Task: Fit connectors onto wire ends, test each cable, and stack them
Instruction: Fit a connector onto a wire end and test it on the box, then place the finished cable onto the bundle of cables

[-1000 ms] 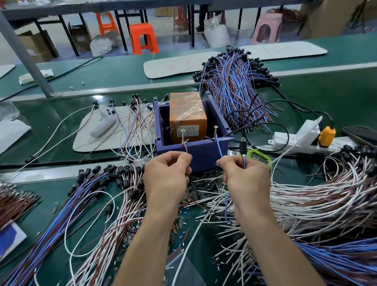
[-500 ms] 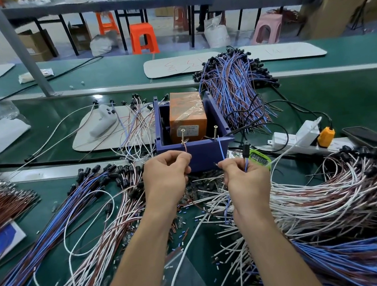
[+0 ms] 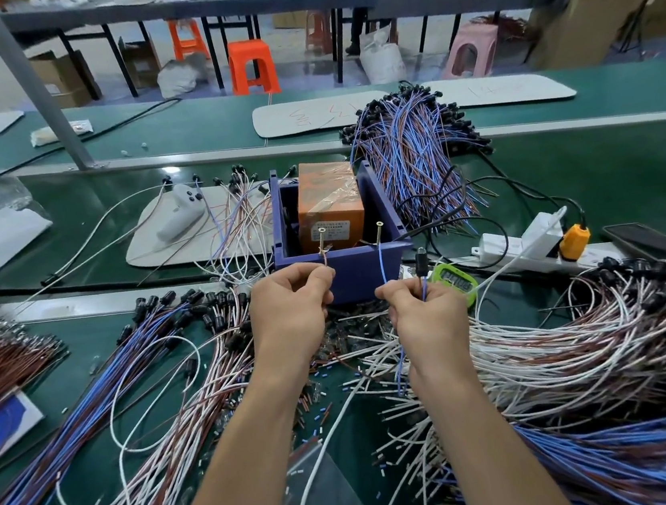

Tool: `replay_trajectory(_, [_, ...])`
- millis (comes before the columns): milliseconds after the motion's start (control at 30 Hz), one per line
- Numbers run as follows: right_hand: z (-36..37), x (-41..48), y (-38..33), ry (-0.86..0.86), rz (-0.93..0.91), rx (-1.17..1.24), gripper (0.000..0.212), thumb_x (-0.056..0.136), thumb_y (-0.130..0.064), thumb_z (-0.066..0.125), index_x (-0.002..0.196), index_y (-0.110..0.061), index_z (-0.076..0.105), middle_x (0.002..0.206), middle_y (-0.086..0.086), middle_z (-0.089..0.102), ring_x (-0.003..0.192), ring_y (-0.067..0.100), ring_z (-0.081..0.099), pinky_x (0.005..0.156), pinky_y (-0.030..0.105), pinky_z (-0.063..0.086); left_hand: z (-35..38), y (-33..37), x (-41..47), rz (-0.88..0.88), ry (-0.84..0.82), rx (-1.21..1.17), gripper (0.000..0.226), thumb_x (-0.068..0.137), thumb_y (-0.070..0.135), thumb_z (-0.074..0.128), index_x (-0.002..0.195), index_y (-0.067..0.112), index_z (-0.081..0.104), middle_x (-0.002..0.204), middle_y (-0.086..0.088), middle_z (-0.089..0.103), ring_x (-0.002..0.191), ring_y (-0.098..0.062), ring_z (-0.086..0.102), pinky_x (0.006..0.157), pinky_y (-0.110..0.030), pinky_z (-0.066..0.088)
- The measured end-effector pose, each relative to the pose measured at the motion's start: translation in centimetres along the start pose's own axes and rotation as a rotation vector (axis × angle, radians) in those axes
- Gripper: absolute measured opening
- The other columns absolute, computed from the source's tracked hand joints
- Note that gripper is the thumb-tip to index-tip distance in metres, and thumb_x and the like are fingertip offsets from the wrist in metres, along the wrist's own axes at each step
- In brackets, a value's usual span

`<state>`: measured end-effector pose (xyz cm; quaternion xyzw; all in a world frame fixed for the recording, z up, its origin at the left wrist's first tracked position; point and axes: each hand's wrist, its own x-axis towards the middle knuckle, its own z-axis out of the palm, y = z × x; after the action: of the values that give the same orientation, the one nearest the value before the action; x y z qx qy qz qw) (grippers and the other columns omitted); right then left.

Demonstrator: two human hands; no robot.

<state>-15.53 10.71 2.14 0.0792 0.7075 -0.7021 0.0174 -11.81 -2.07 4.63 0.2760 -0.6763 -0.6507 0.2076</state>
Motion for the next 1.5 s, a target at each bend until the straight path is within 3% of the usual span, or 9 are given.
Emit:
replay_trajectory(500, [-0.7,-0.5,0.5,0.032,0.051,0.061,0.021,0.090,-0.011,0.068,0.070,-0.008,0.071,0.048,-0.005,0.042,0.044,0.013,0.028,0.041,0.023,0.025,-0.1,0.0,0.2,-0.015,0.035,0.024,0.027,0.092,0.021,0.073,0.072,0.038,0.077,0.056,0.005,0.068,0.043,-0.008,0.051,0.044,-0.020,0.044])
replay_trajectory(667, [-0.6,-0.2,0.0,0.049,0.061,0.075,0.032,0.089,-0.010,0.069,0.061,-0.025,0.072,0.046,-0.007,0.043,0.042,0.011,0.031,0.041,0.025,0.027,0.0,0.1,0.2,-0.024,0.029,0.034,0.028,0.091,0.021,0.074,0.071,0.040,0.077,0.056,0.005,0.069,0.043,-0.005,0.052,0.045,-0.019,0.045])
replay_trajectory(833, [-0.2,0.0,-0.4,-0.008,0.016,0.031,0.019,0.089,-0.011,0.070,0.070,-0.011,0.072,0.046,-0.006,0.044,0.043,0.012,0.031,0.046,0.030,0.028,0.0,0.0,0.1,-0.019,0.033,0.073,0.026,0.090,0.023,0.075,0.070,0.040,0.076,0.056,0.005,0.068,0.043,-0.007,0.051,0.044,-0.022,0.044])
replay_trajectory(1000, [-0.7,-0.7,-0.1,-0.064,0.015,0.092,0.022,0.089,-0.010,0.069,0.067,-0.016,0.073,0.048,-0.004,0.038,0.044,0.012,0.026,0.041,0.025,0.023,-0.2,-0.2,-0.6,-0.031,-0.006,0.094,0.026,0.089,0.021,0.074,0.070,0.038,0.077,0.056,0.004,0.069,0.043,-0.008,0.055,0.044,-0.022,0.046])
replay_trajectory(1133, [-1.4,-1.6,-0.3,-0.162,0.010,0.033,0.020,0.087,-0.009,0.069,0.067,-0.008,0.069,0.046,-0.005,0.035,0.043,0.013,0.024,0.042,0.024,0.024,-0.9,-0.7,-1.5,-0.038,-0.011,0.478,0.016,0.086,0.048,0.070,0.072,0.043,0.078,0.060,0.014,0.071,0.056,-0.009,0.065,0.059,-0.027,0.053])
replay_trajectory(1200, [-1.9,-2.0,-0.9,-0.218,-0.018,-0.089,0.021,0.086,-0.012,0.072,0.066,-0.007,0.067,0.048,-0.004,0.038,0.048,0.016,0.028,0.047,0.029,0.030,-1.6,-0.6,-2.2,0.045,0.140,0.800,0.020,0.084,0.060,0.070,0.080,0.042,0.078,0.064,0.019,0.067,0.060,-0.010,0.058,0.057,-0.025,0.043])
replay_trajectory(1300, [-3.3,-2.7,-2.1,-0.317,-0.100,-0.309,0.022,0.084,-0.018,0.072,0.065,-0.010,0.065,0.050,-0.005,0.041,0.050,0.015,0.032,0.049,0.028,0.032,-2.7,0.0,-3.4,0.296,0.331,0.755,0.011,0.088,0.046,0.076,0.093,0.037,0.079,0.074,0.016,0.072,0.063,-0.010,0.055,0.062,-0.024,0.040])
replay_trajectory(1400, [-4.4,-3.6,-3.0,-0.455,-0.210,-0.556,0.023,0.086,-0.024,0.070,0.067,-0.013,0.064,0.046,-0.008,0.043,0.044,0.010,0.033,0.041,0.020,0.028,-3.6,0.9,-4.9,0.457,0.179,0.431,0.008,0.088,0.039,0.077,0.094,0.036,0.080,0.073,0.027,0.070,0.071,0.005,0.066,0.066,-0.004,0.043])
replay_trajectory(1500, [-4.8,-4.4,-3.4,-0.611,-0.234,-0.745,0.018,0.085,-0.029,0.070,0.076,-0.015,0.066,0.045,-0.008,0.047,0.041,0.006,0.037,0.040,0.020,0.029,-4.0,1.5,-5.9,0.435,-0.168,0.356,0.014,0.089,0.043,0.070,0.087,0.034,0.079,0.074,0.019,0.073,0.070,-0.002,0.067,0.060,-0.015,0.050])
